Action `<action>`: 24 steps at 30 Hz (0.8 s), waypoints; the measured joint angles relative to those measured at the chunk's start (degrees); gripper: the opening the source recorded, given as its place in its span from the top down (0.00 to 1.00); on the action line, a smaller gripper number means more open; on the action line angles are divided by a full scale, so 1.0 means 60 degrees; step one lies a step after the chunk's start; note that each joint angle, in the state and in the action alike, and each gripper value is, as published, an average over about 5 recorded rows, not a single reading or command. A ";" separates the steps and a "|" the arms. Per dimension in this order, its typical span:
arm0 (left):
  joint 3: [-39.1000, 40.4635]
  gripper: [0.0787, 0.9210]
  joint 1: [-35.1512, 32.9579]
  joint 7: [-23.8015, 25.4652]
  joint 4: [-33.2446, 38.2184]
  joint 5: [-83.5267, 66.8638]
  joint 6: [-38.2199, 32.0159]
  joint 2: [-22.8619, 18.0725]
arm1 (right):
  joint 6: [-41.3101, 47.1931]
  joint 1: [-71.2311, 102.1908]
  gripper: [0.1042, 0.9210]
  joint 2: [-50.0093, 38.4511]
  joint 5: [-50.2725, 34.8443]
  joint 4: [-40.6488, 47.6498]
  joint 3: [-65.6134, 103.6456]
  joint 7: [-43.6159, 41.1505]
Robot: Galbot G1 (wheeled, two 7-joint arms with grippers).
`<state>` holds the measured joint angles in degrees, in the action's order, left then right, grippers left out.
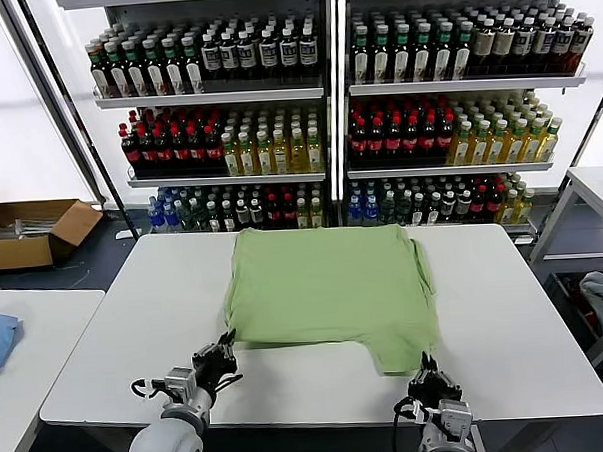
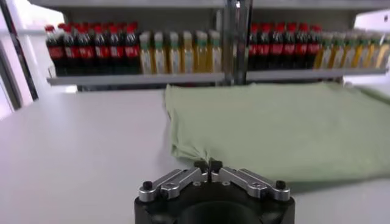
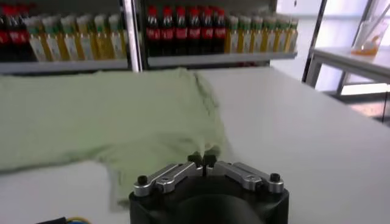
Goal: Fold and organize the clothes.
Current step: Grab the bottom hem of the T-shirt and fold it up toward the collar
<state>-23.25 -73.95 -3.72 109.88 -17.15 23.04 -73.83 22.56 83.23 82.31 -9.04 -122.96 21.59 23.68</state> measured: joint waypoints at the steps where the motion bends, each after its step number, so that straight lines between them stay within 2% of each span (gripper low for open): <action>1: -0.0013 0.99 0.0041 -0.0022 0.0012 -0.0054 -0.0044 0.0003 | -0.0050 -0.0118 1.00 -0.0018 0.0004 0.0055 0.0020 -0.0043; 12: 0.0166 0.99 0.0889 -0.0308 -0.0451 -0.0604 -0.0542 -0.0043 | -0.0306 -0.1821 1.00 -0.0304 -0.0110 0.1251 0.0039 -0.0341; 24: 0.0764 0.99 0.2684 -0.0672 -0.2212 -0.1083 -0.0815 -0.0213 | -0.0328 -0.3984 1.00 -0.0661 -0.0501 0.3072 -0.0124 -0.0497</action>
<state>-18.67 -57.84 -7.75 96.60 -23.65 18.15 -75.10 20.59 59.33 78.34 -12.04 -104.53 20.85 20.70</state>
